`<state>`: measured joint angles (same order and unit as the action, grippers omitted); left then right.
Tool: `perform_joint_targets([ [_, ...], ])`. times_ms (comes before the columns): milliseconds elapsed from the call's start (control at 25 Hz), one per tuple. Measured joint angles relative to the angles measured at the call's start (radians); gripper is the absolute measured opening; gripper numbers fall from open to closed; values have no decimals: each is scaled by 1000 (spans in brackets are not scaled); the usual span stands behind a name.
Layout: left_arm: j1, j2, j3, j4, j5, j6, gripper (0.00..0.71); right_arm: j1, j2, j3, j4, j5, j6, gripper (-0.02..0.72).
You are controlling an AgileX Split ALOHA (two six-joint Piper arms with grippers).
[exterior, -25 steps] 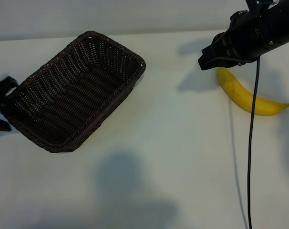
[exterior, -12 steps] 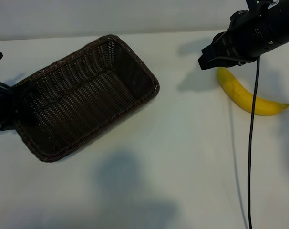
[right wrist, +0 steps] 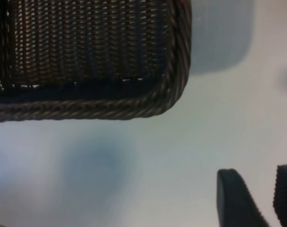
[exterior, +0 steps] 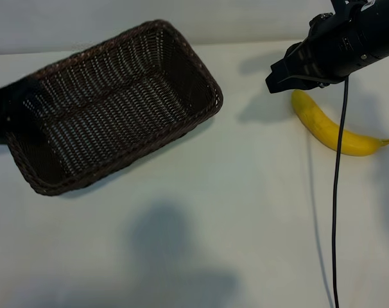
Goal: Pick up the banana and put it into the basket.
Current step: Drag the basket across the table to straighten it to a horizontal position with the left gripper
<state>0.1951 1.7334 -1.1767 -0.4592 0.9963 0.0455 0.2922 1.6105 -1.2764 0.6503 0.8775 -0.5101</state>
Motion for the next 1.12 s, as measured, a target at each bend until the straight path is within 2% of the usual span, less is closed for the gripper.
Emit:
perform_joint_targets([
  [120,-31,61,-79,42,49,3,178,0,0,0,1,0,0,248],
  [480,-232,314,-412,73,128,3,178,0,0,0,3,3,0,248],
  [640,-292,426,-575,67,179,6,178,0,0,0,3,13,0,248],
  [800,-312,496,-653,67,179,5,178,0,0,0,3,17,0,248],
  [1120,-331,558,-663,31,171,90,178,0,0,0,3,17,0,248],
])
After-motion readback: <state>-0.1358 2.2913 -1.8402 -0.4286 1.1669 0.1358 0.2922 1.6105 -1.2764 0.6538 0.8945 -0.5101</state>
